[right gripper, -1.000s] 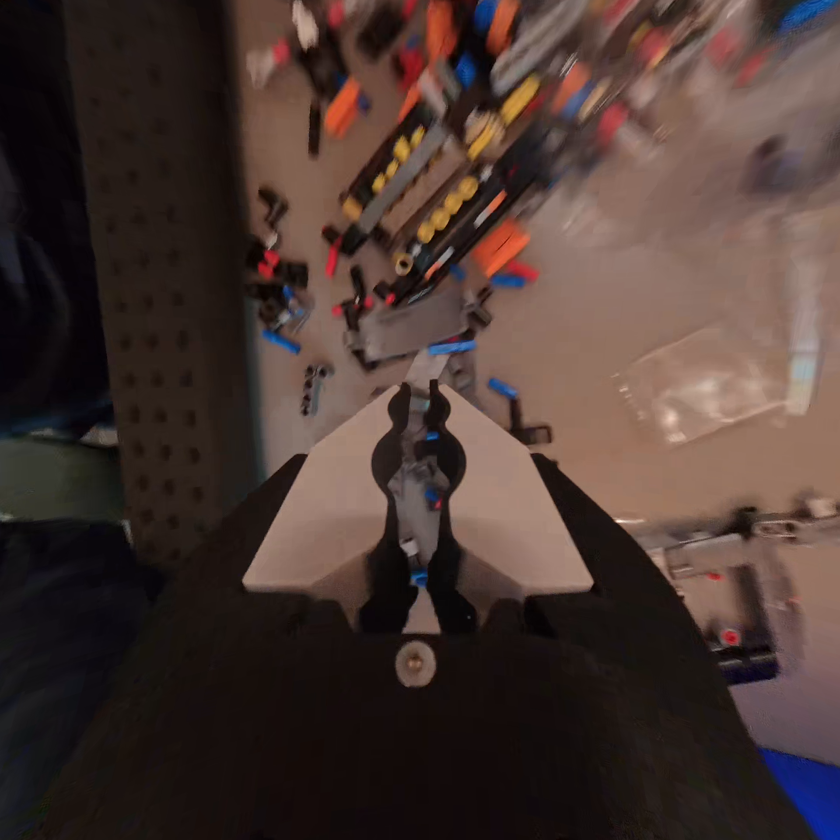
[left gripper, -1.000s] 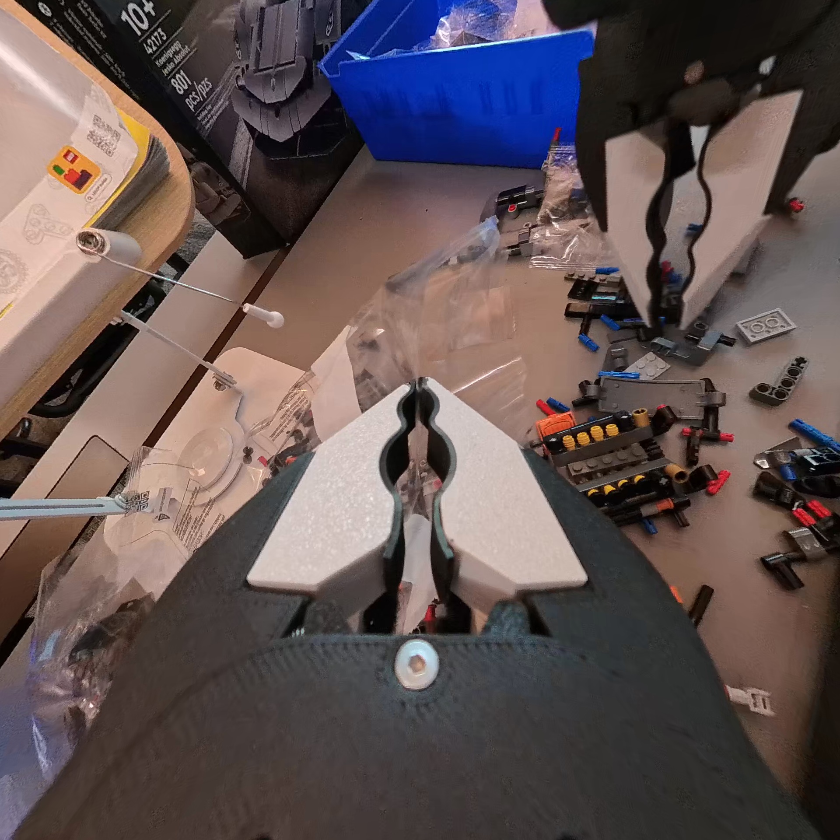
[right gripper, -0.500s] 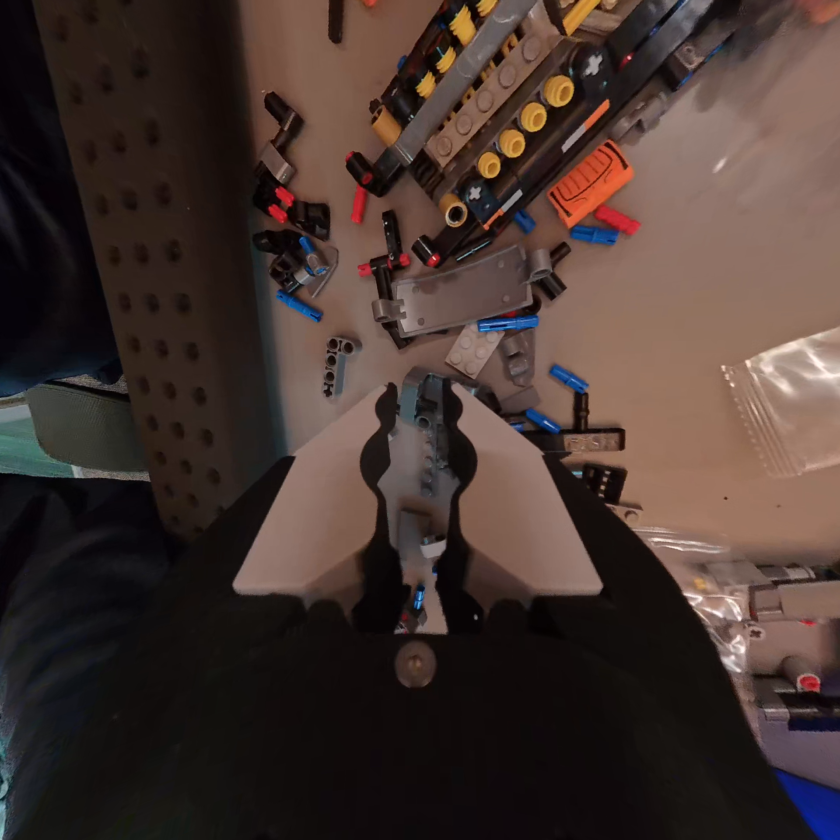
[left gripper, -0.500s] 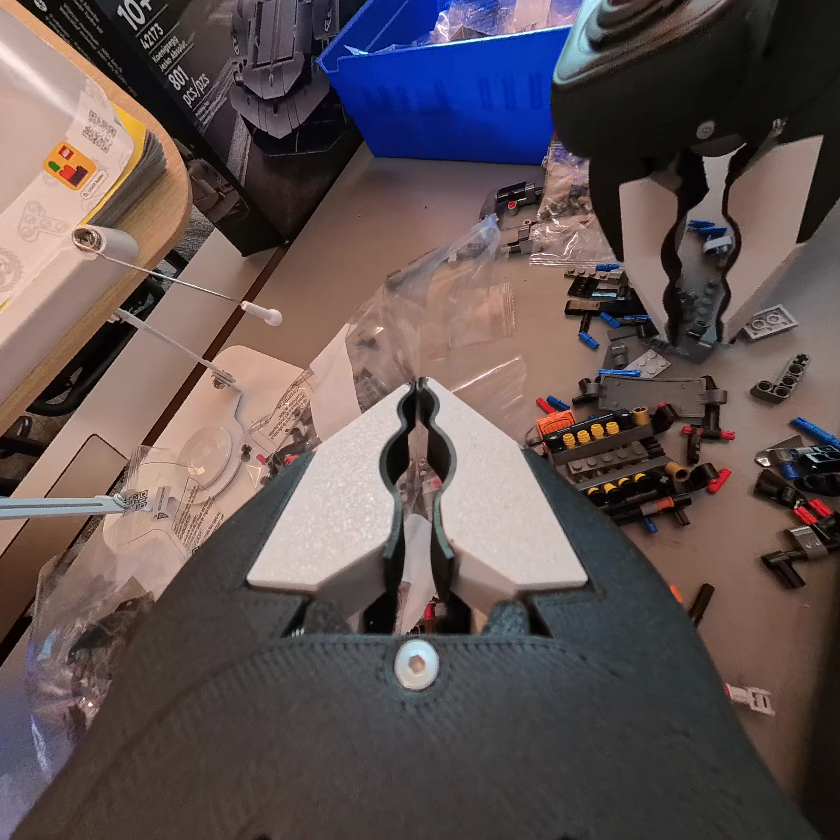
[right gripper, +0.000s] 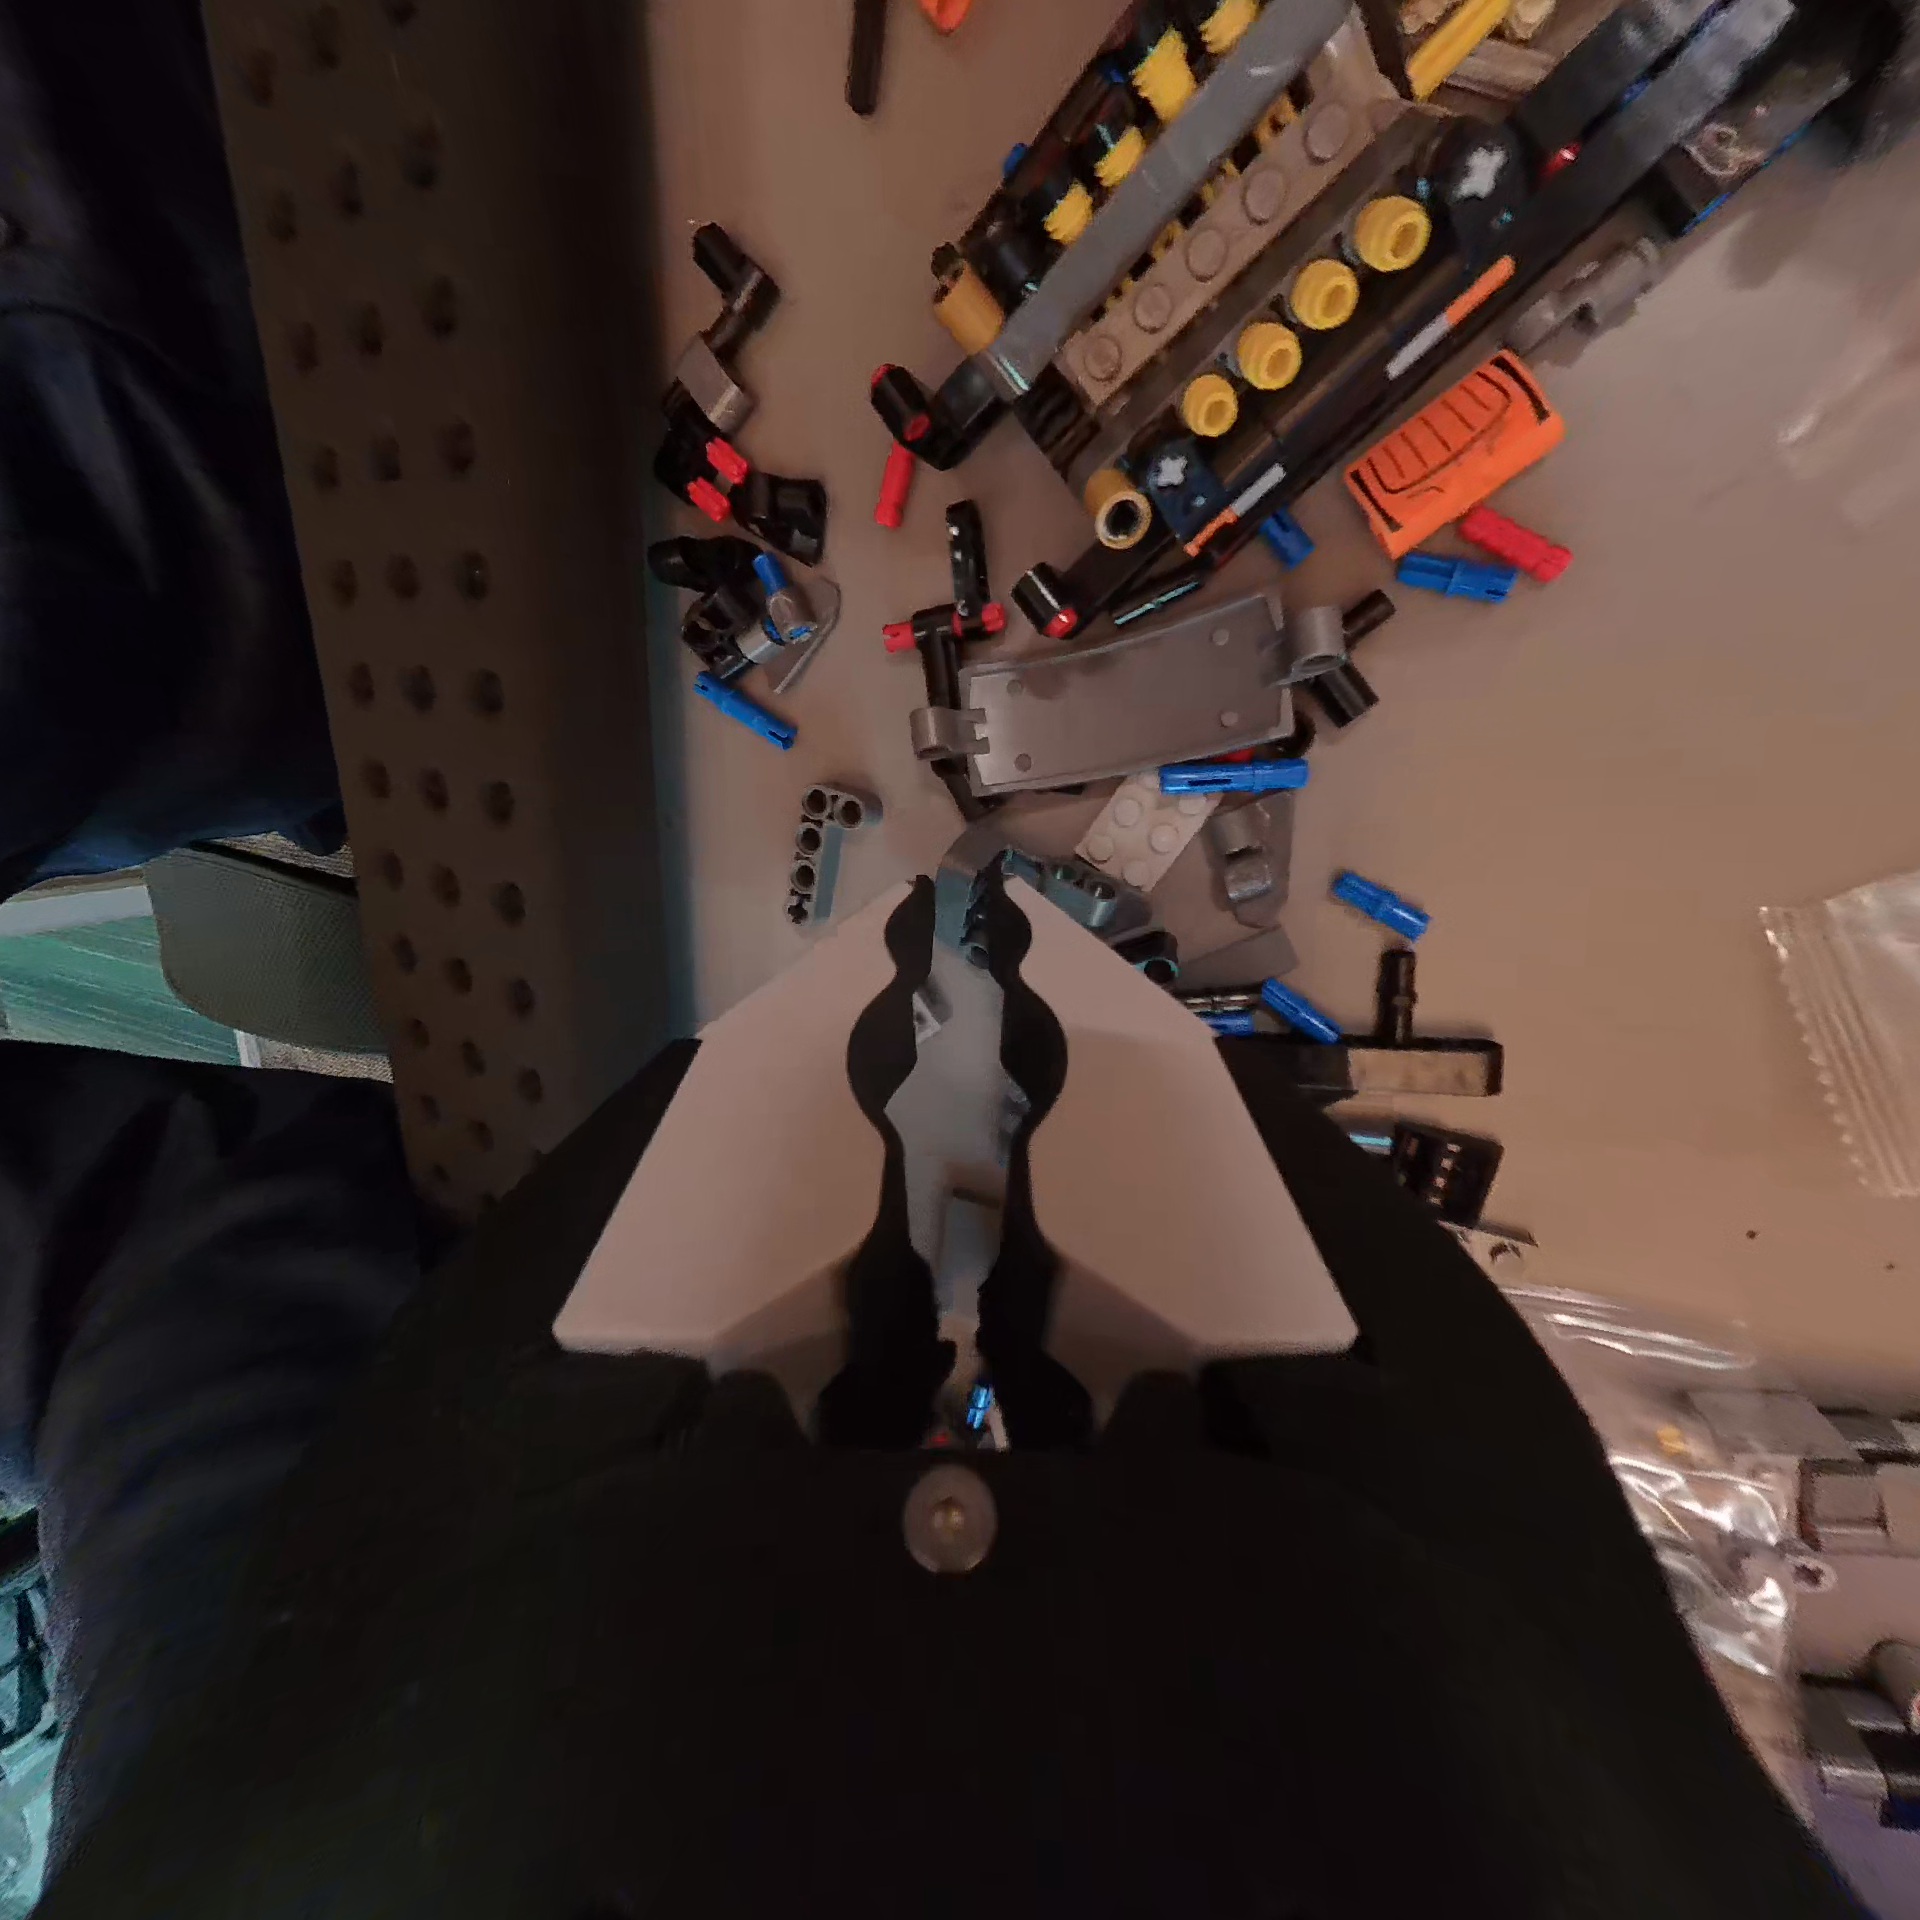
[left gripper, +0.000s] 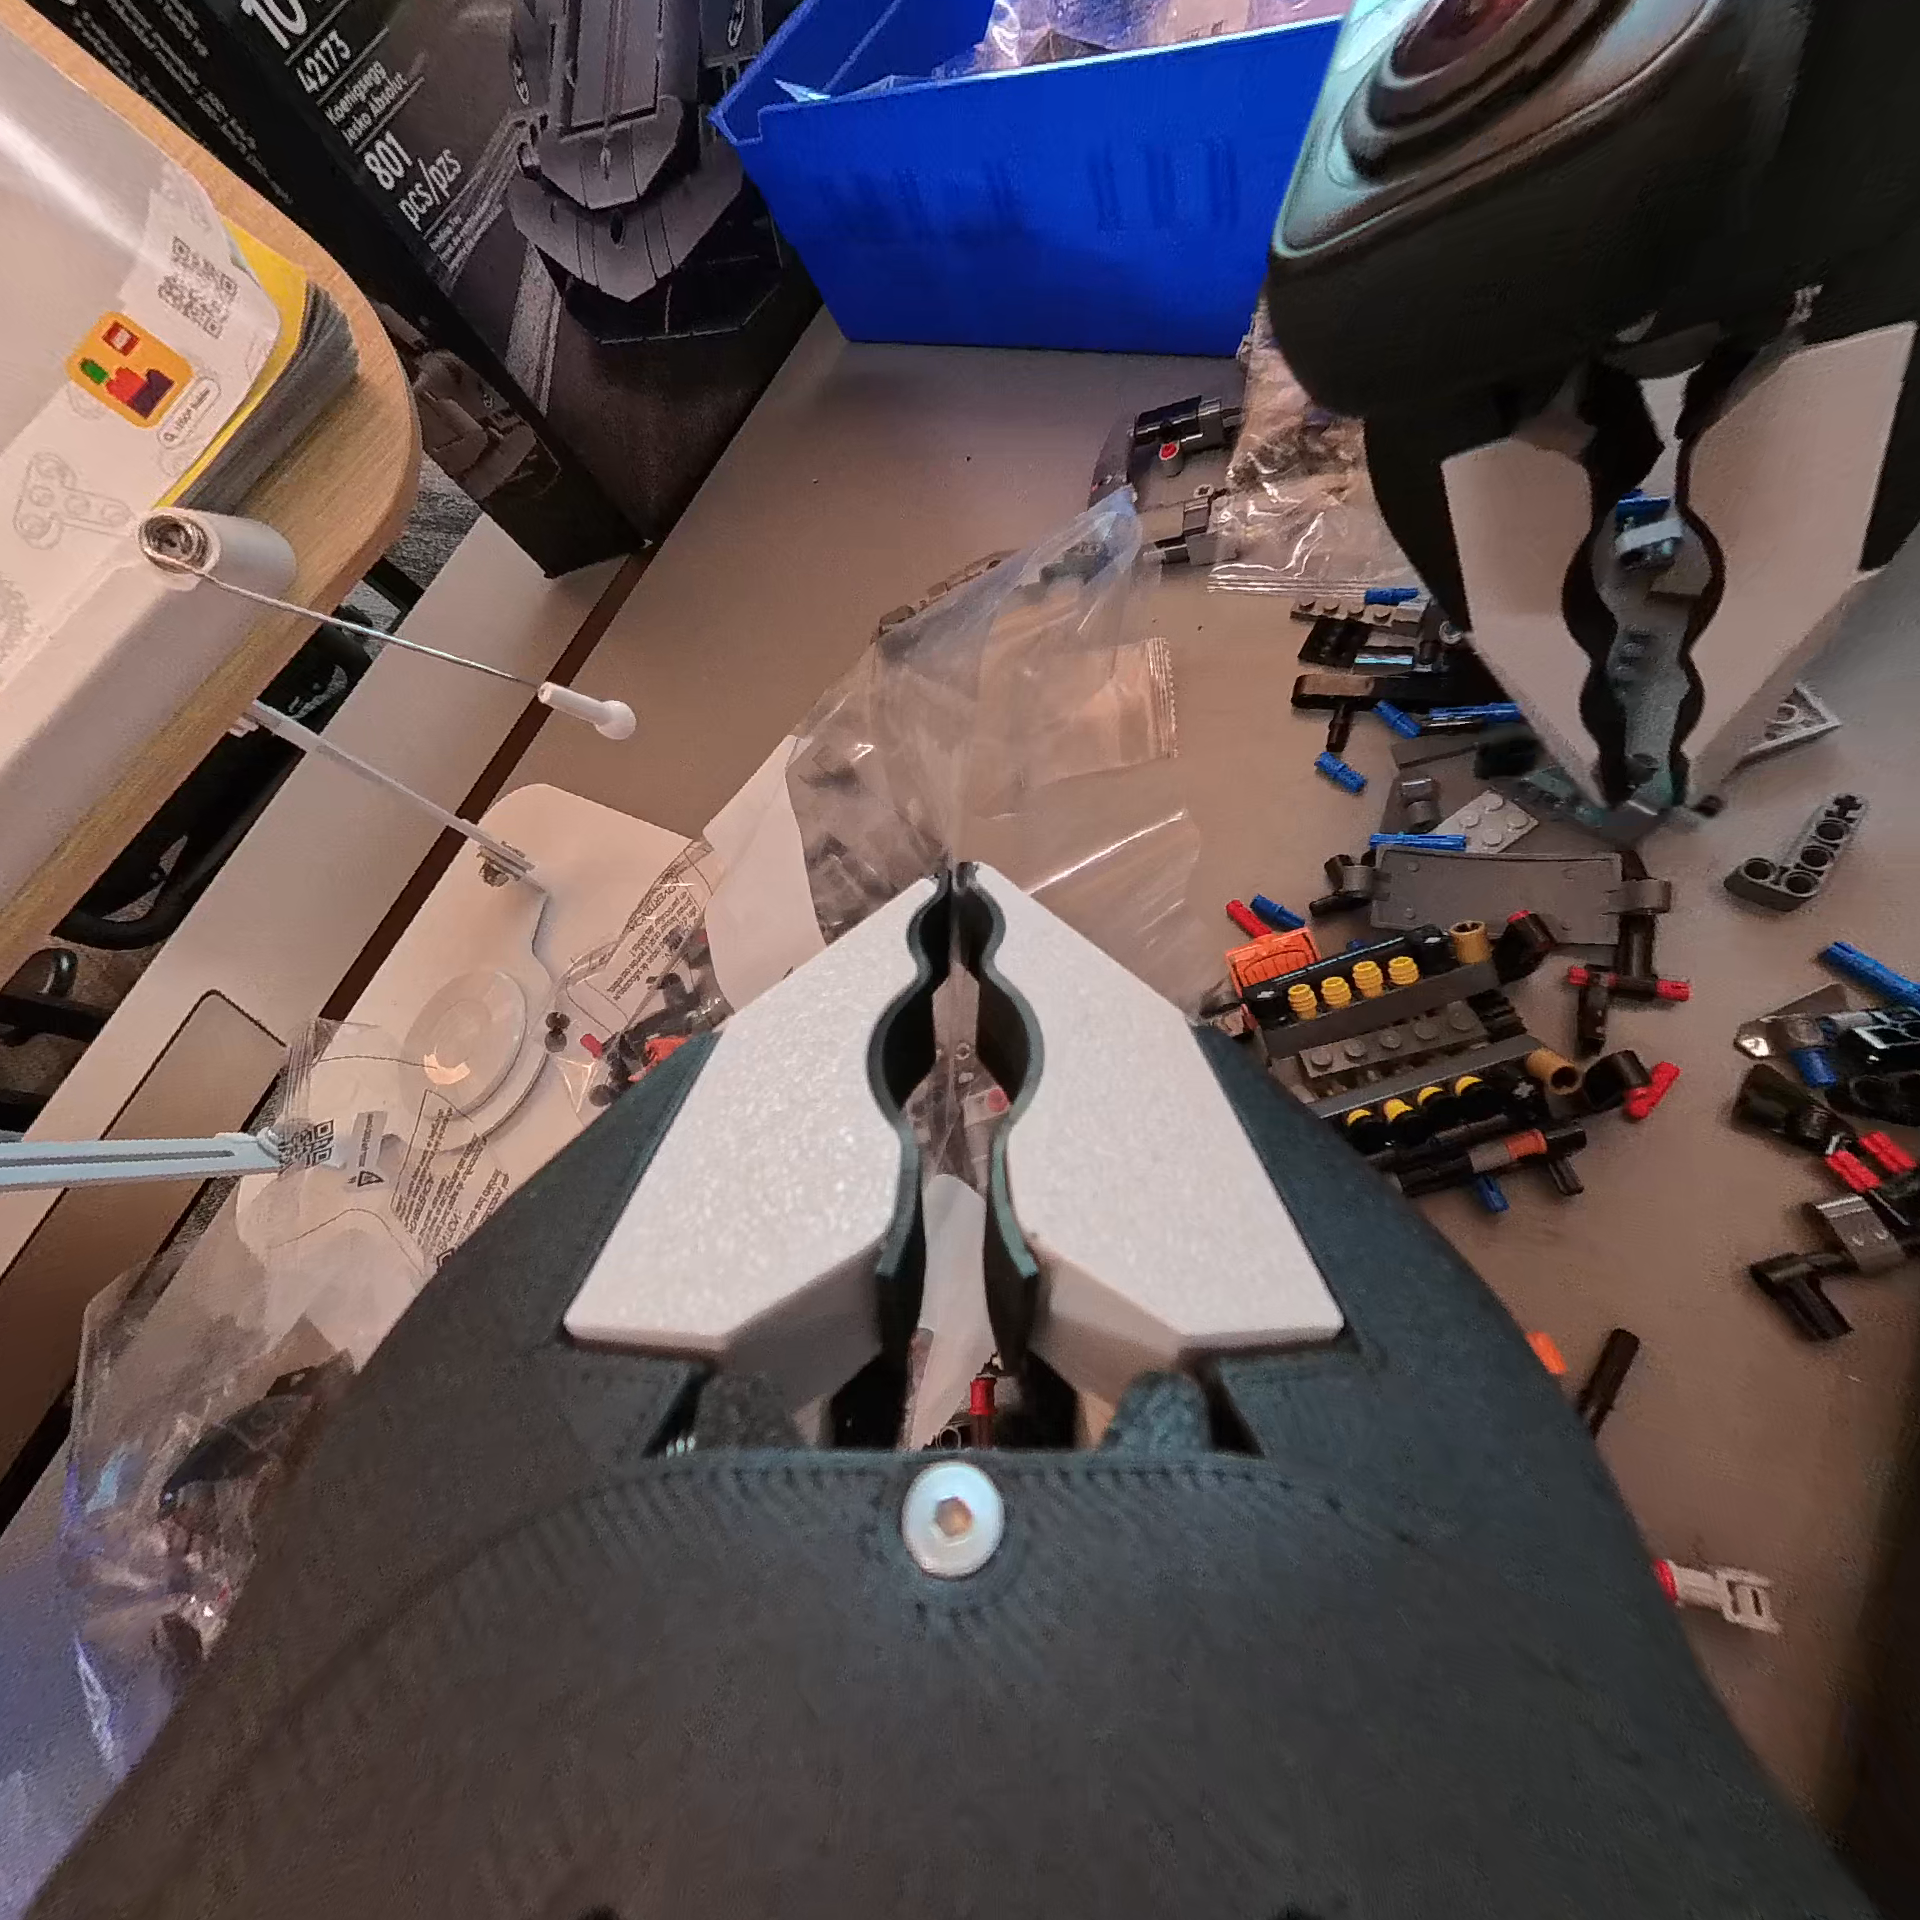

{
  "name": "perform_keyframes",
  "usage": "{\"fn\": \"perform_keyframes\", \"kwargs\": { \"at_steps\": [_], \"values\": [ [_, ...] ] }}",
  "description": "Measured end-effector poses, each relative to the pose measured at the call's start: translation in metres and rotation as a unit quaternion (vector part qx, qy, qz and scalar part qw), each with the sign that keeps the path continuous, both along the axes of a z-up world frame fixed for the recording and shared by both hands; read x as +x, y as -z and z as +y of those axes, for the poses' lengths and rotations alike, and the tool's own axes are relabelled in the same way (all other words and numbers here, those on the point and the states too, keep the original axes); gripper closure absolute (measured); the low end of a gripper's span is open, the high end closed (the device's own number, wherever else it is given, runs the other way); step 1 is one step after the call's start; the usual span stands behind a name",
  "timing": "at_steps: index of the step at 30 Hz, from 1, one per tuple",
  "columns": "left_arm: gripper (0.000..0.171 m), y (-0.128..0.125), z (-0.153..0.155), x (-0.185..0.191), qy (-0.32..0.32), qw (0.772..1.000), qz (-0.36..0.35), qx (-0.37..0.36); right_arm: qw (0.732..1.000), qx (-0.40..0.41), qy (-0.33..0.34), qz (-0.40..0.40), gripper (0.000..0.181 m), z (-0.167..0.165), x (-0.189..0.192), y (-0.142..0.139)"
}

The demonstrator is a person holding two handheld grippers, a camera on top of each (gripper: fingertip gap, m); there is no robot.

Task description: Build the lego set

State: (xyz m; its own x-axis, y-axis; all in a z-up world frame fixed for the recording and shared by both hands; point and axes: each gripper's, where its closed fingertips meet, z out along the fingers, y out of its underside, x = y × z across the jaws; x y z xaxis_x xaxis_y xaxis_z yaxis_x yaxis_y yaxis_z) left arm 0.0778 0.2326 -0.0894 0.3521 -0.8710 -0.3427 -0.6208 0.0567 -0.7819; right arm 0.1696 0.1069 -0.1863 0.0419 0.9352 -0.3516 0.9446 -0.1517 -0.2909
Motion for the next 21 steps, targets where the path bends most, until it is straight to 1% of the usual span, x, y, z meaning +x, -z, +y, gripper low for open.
{"fn": "perform_keyframes", "kwargs": {
  "at_steps": [2,7,12,15,17,21],
  "values": [
    [0.171,0.0,0.0,0.0,0.0,1.0,0.001,0.001,1.0,0.007,0.006,0.006,0.172,0.003,-0.003,-0.001],
    [0.171,-0.001,0.0,-0.001,-0.001,1.0,0.0,0.001,0.997,0.057,0.041,0.018,0.165,0.029,-0.008,-0.004],
    [0.171,0.0,0.0,-0.001,0.0,1.0,0.001,0.002,0.997,0.063,0.048,-0.016,0.159,0.033,-0.004,0.007],
    [0.171,0.0,0.0,-0.001,-0.001,1.0,0.002,0.002,0.996,0.075,0.043,-0.025,0.161,0.034,-0.005,0.008],
    [0.171,0.0,0.0,-0.001,-0.001,1.0,0.002,0.001,0.995,0.086,0.042,-0.03,0.167,0.036,-0.005,0.009],
    [0.171,0.001,0.0,0.0,-0.001,1.0,0.004,0.001,0.995,0.084,0.043,-0.03,0.168,0.036,-0.005,0.009]
  ]
}}
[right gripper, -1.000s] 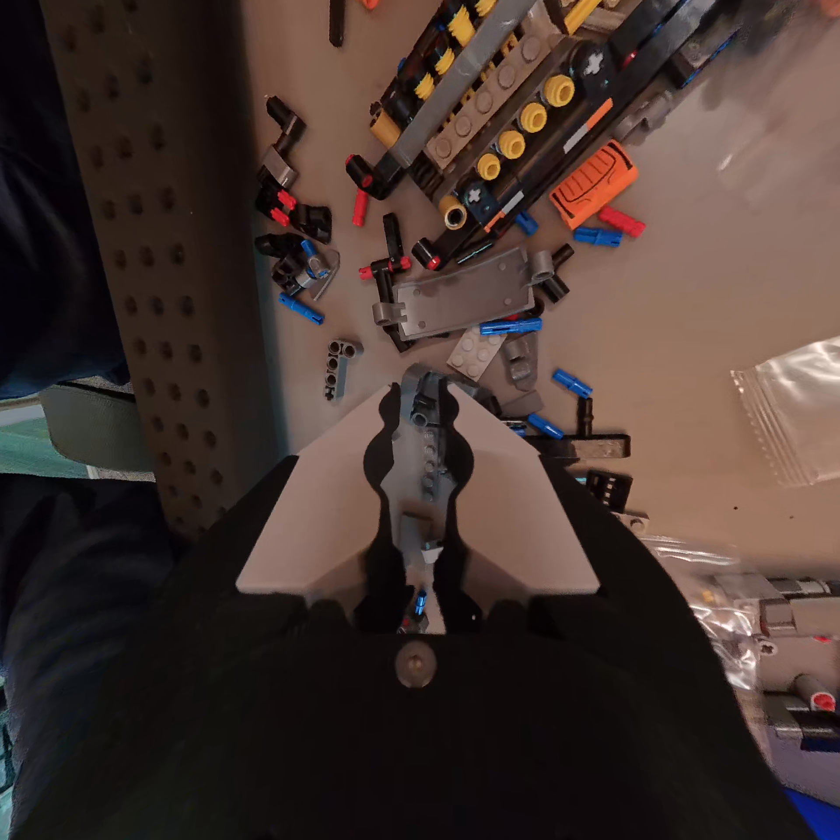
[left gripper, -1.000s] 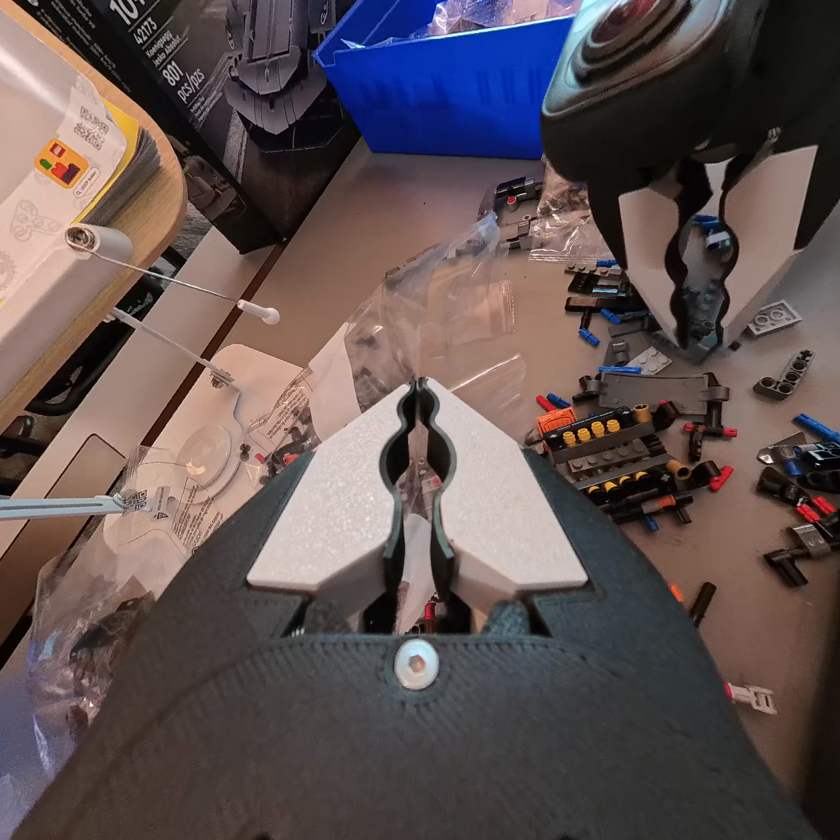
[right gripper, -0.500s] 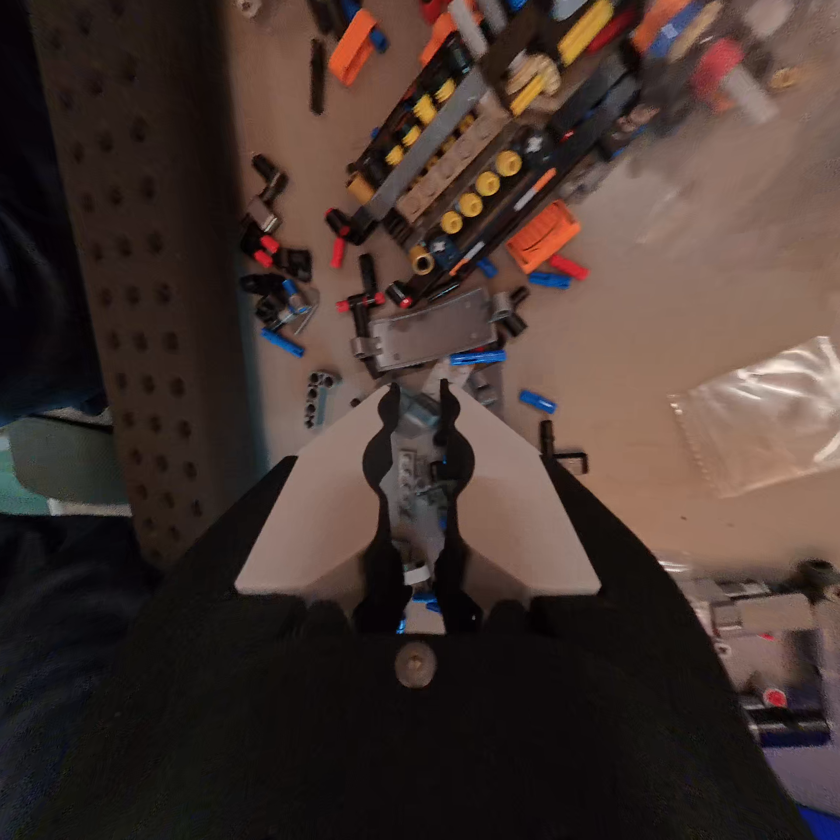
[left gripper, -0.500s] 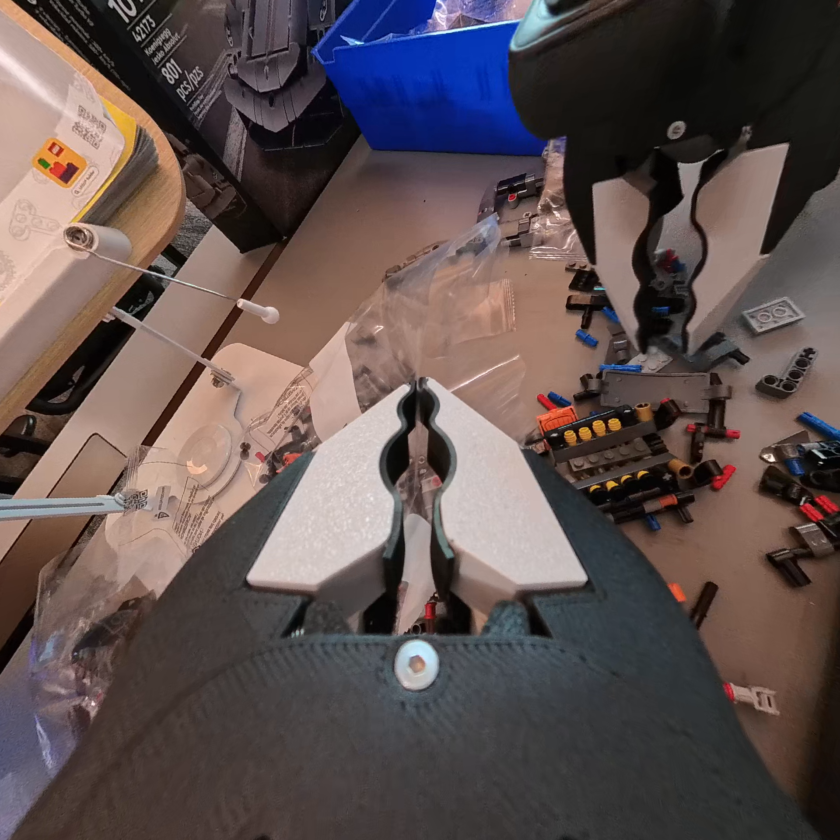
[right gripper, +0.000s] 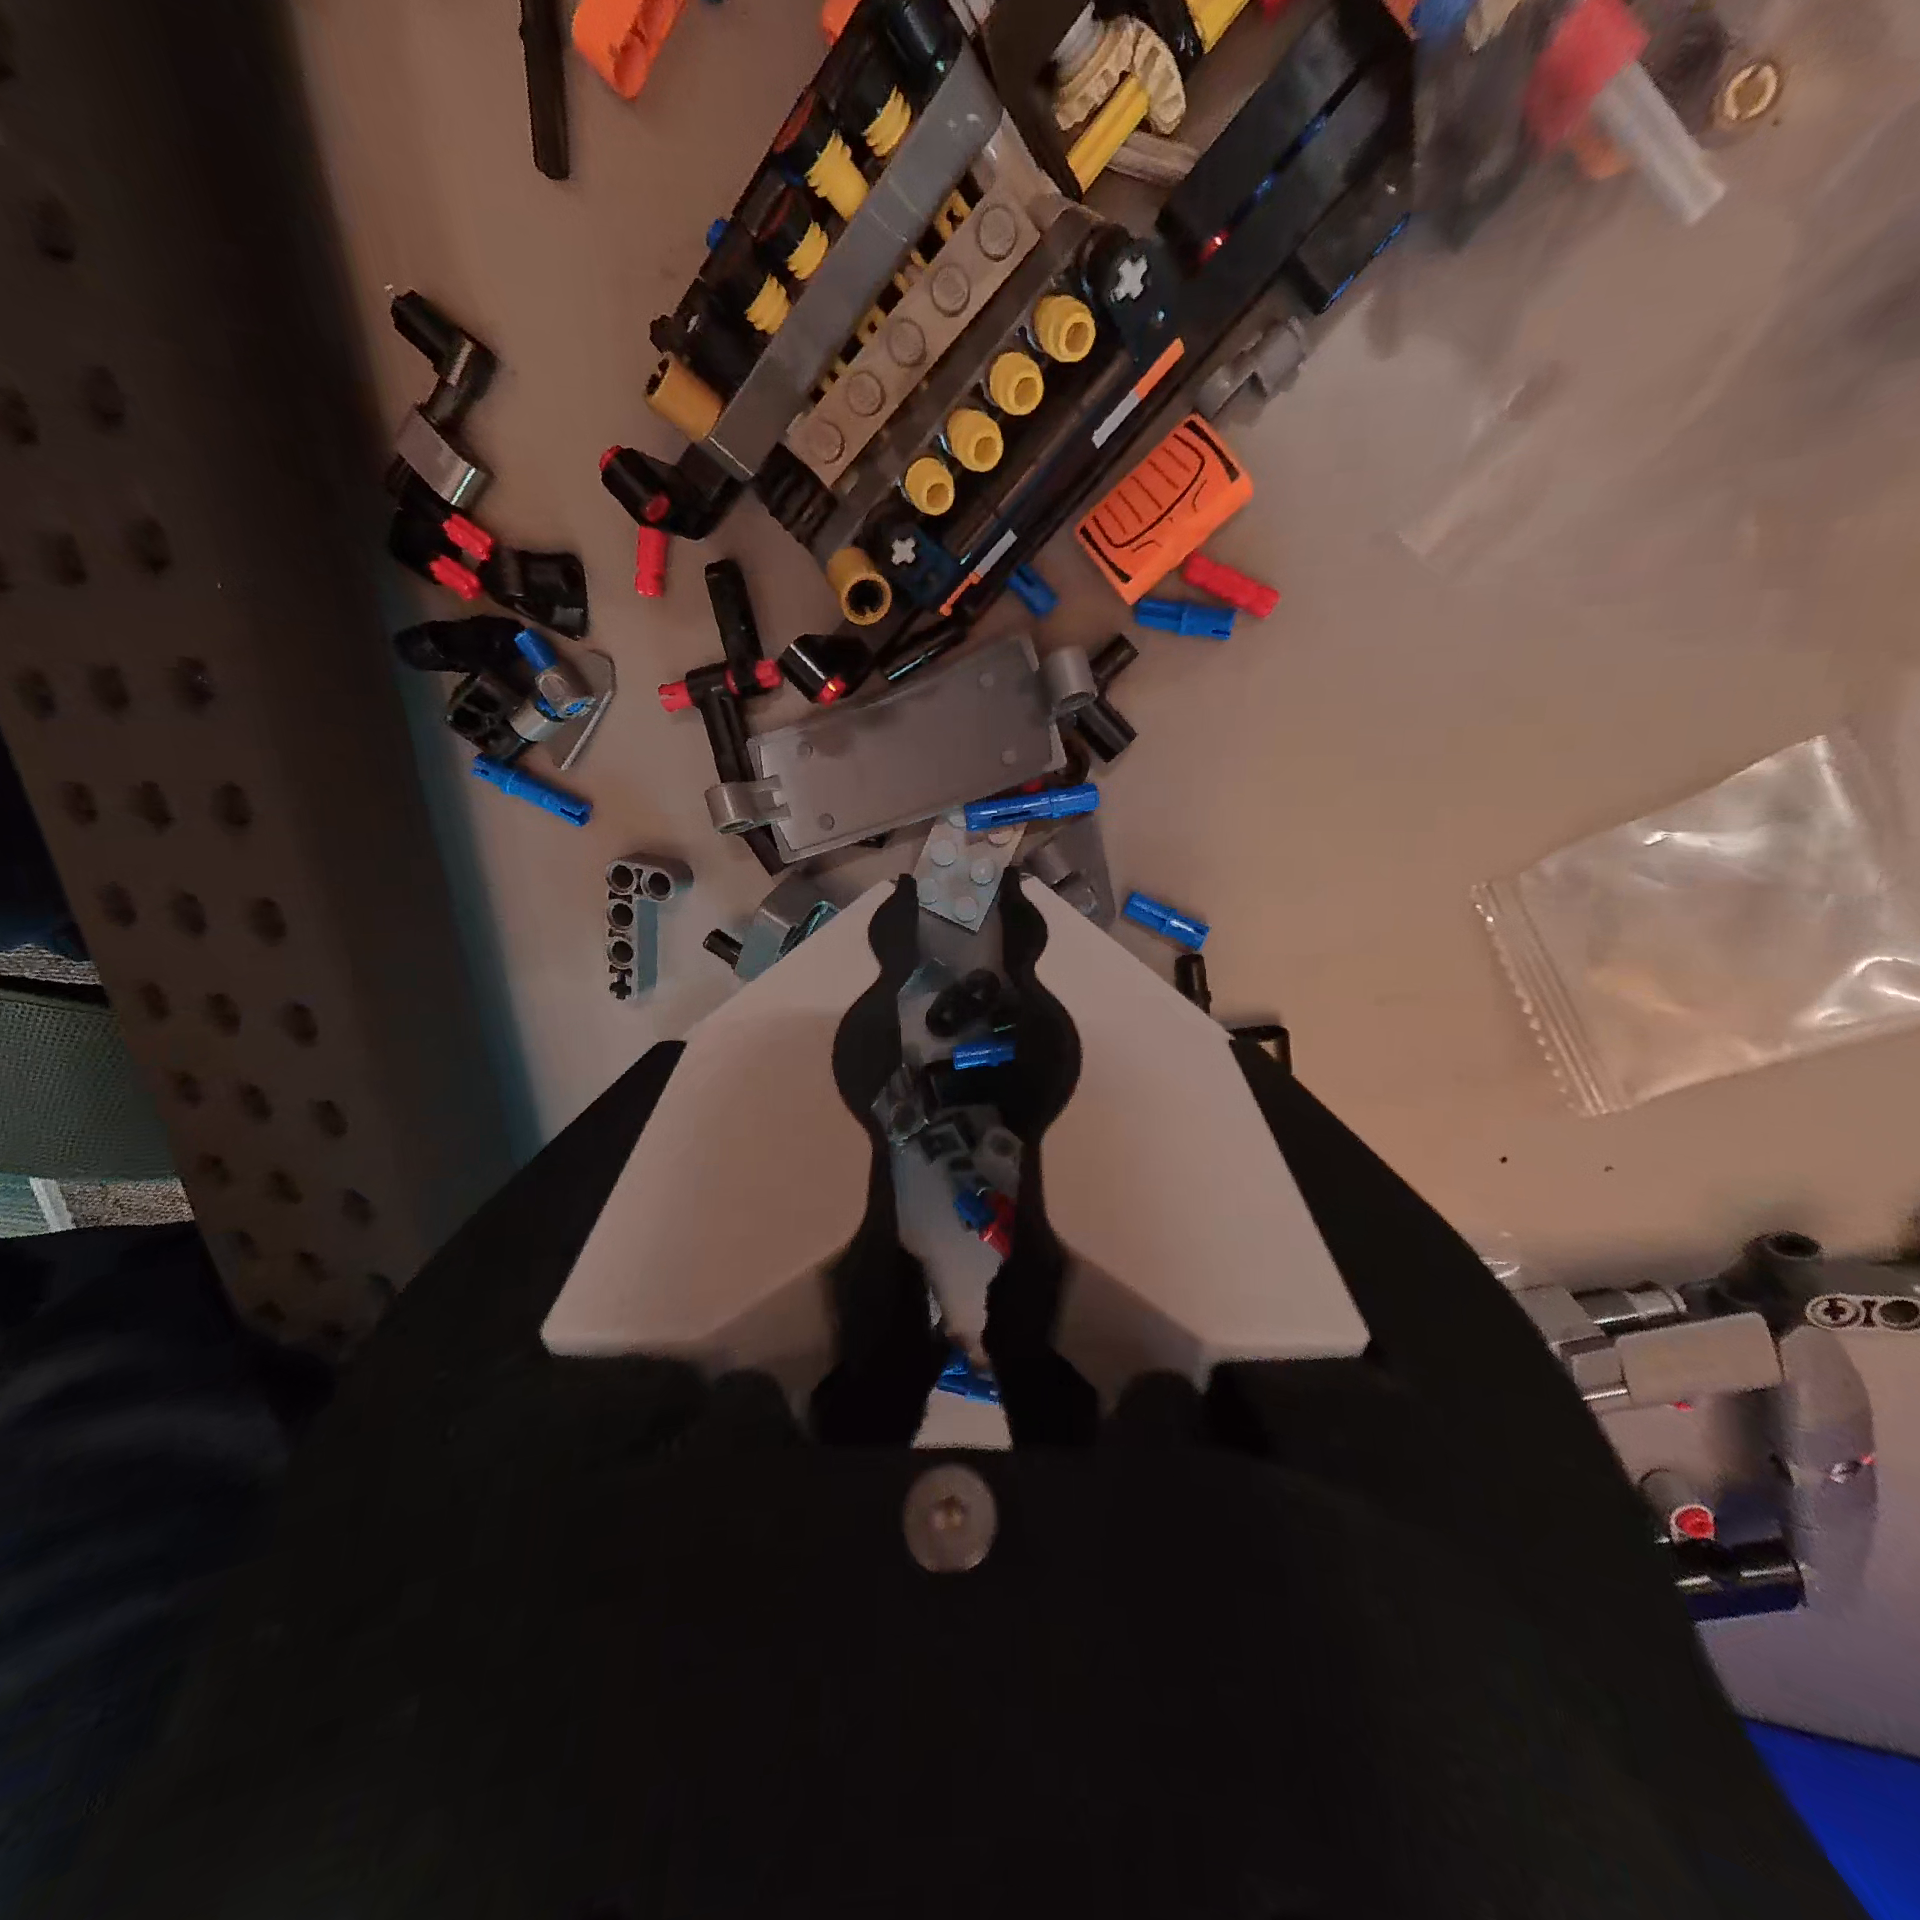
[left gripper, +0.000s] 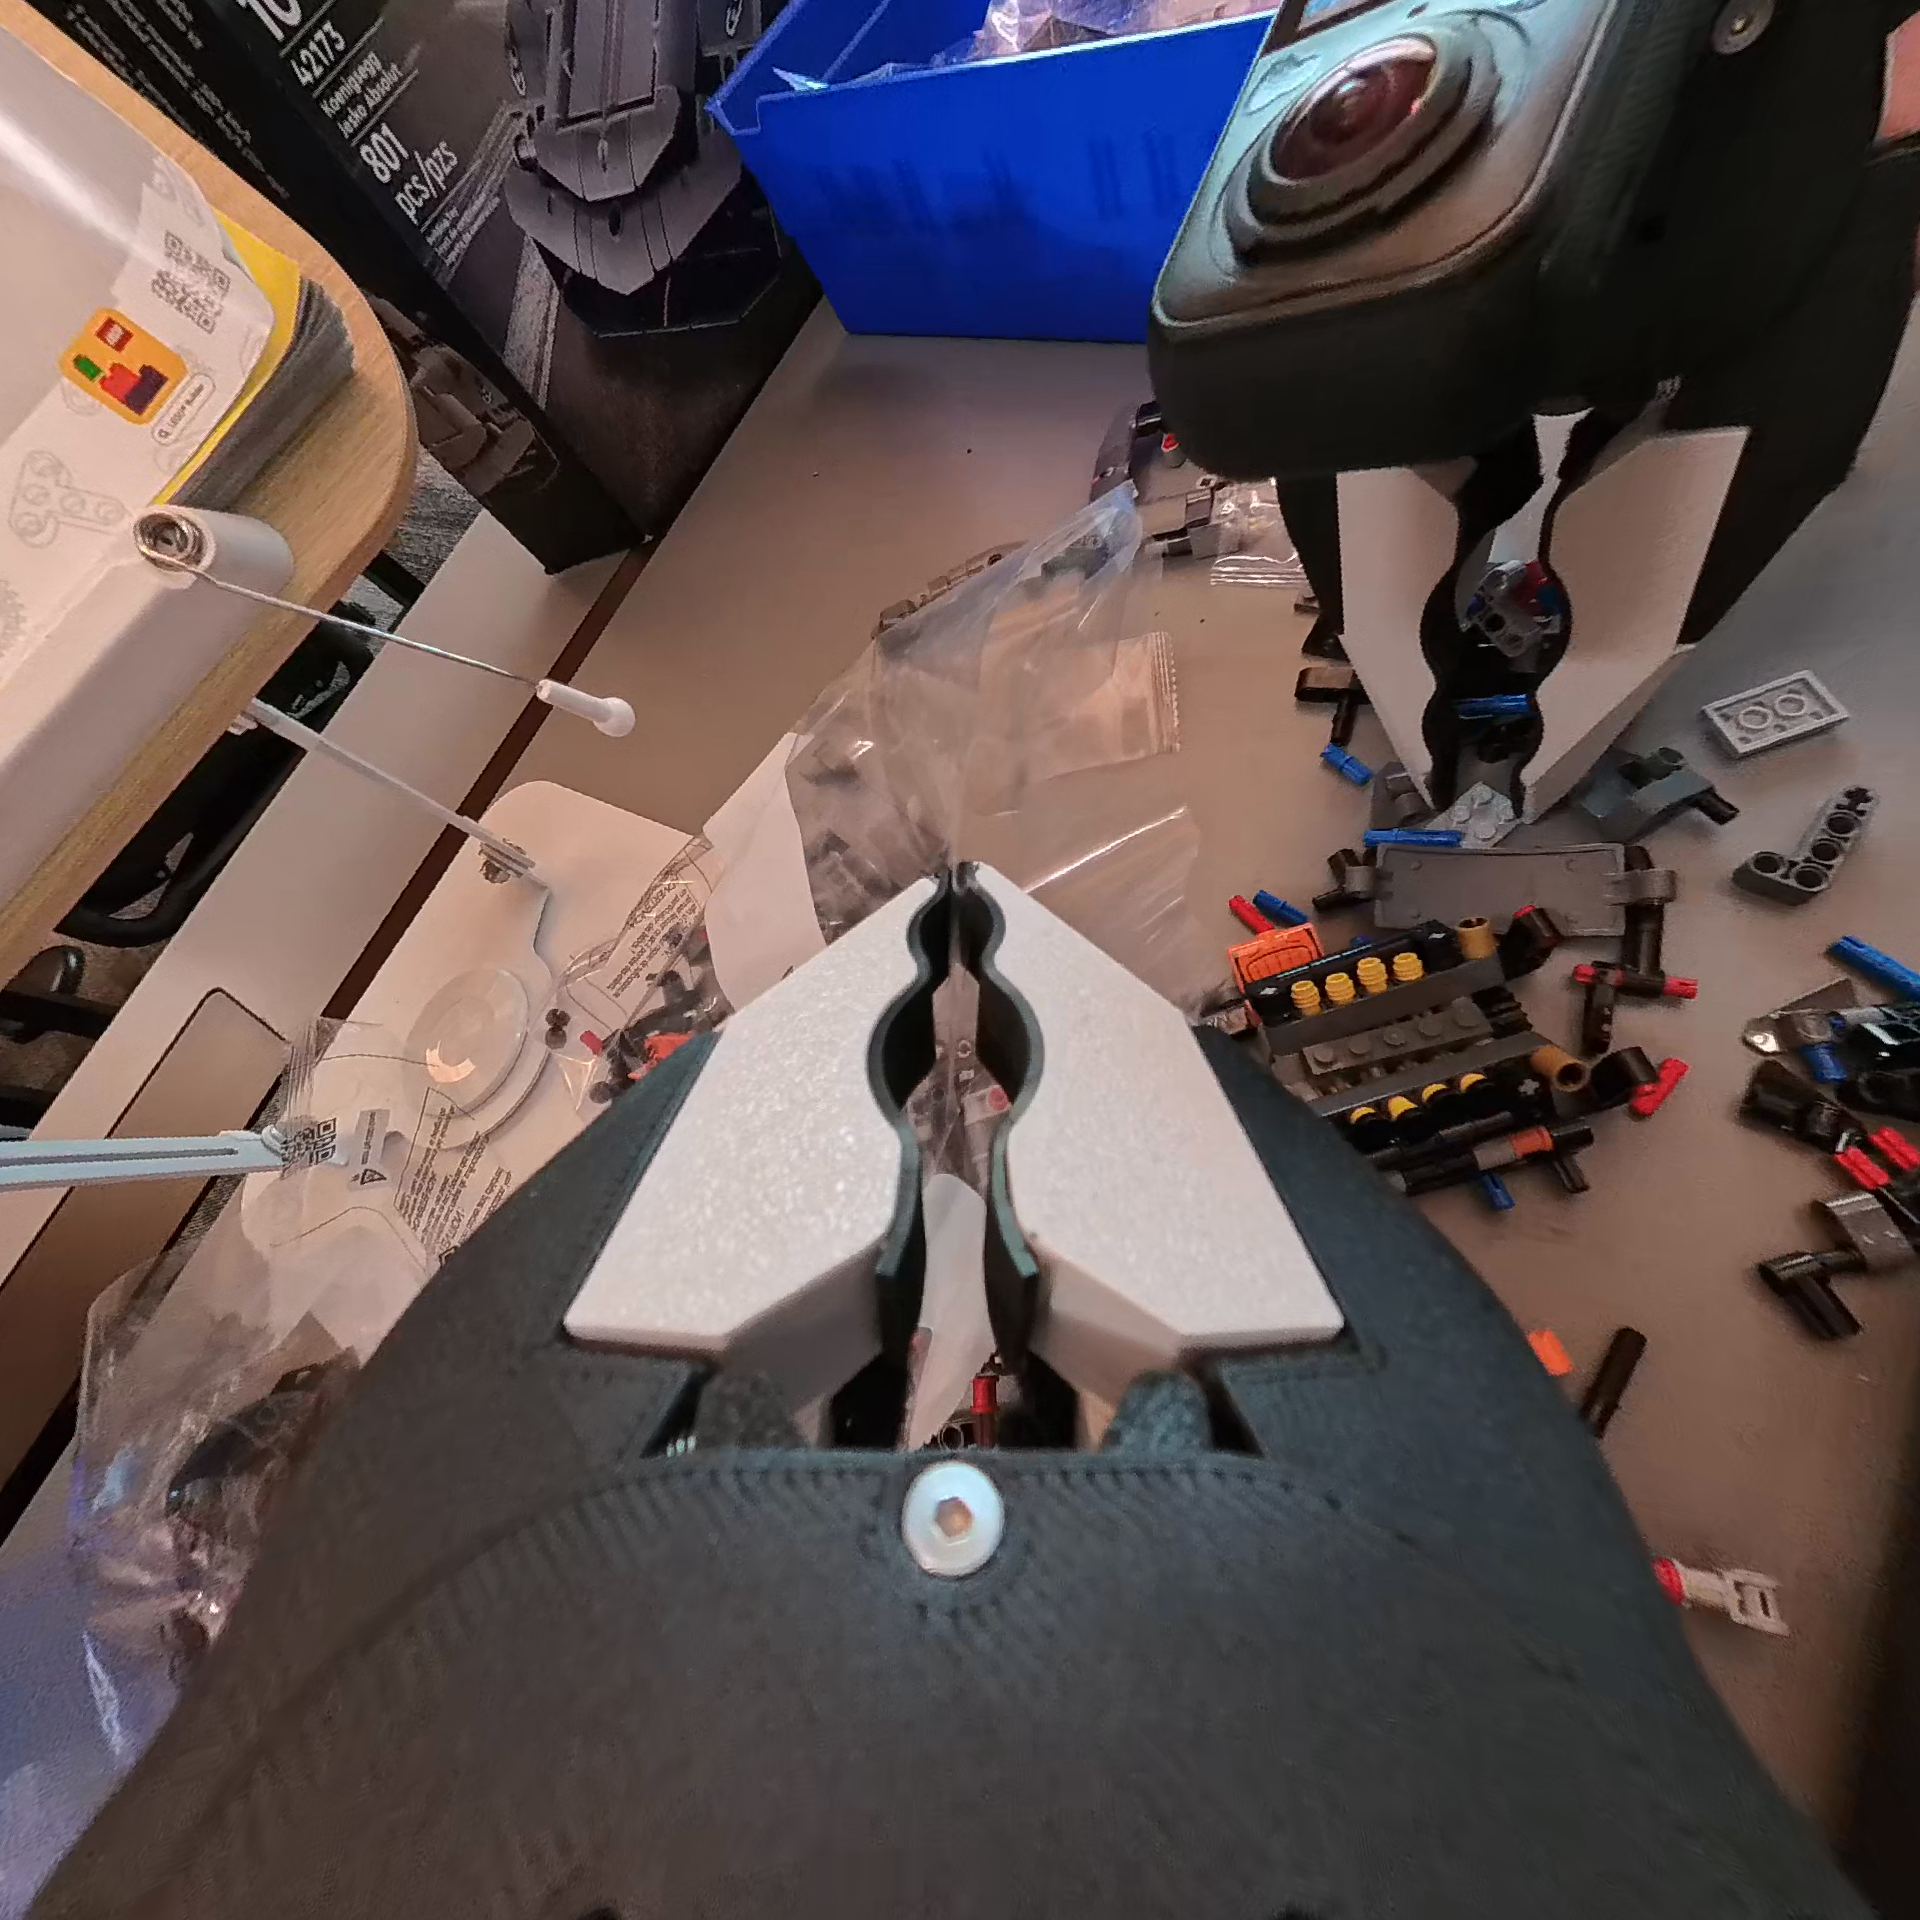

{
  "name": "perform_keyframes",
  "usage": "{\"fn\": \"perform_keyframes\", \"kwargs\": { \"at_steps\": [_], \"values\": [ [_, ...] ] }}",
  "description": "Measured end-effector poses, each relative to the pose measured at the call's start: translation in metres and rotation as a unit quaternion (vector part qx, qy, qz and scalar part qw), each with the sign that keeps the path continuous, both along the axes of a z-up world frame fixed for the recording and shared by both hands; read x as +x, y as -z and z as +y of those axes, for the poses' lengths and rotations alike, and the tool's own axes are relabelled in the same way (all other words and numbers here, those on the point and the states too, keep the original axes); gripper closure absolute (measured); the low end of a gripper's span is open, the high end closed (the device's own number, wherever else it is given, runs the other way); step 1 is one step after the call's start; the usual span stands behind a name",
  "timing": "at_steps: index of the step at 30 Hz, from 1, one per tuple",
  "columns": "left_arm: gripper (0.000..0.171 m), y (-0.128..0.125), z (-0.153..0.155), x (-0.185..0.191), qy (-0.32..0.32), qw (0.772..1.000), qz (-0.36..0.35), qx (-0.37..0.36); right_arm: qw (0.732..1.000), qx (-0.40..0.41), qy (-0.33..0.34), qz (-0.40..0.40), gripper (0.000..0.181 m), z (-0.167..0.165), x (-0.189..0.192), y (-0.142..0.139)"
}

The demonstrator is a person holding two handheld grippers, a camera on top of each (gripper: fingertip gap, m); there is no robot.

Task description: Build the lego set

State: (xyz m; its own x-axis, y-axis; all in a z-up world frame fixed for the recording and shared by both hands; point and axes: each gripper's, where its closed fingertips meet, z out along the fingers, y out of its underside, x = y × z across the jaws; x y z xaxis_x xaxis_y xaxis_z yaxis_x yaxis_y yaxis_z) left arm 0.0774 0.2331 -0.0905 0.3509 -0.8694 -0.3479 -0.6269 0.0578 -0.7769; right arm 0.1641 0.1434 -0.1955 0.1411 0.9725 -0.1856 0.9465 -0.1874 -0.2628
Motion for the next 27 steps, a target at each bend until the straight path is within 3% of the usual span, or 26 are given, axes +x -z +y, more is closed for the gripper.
{"fn": "perform_keyframes", "kwargs": {
  "at_steps": [5,20,27],
  "values": [
    [0.171,0.0,0.0,0.0,0.0,1.0,-0.001,0.0,1.0,0.008,0.0,0.013,0.179,0.002,0.0,-0.006],
    [0.171,0.001,0.0,0.0,0.0,1.0,0.002,0.0,0.999,0.03,0.006,0.043,0.181,0.009,-0.001,-0.017],
    [0.171,0.003,0.0,0.002,0.001,1.0,0.009,0.002,0.999,0.015,0.016,0.036,0.164,0.01,-0.001,-0.01]
  ]
}}
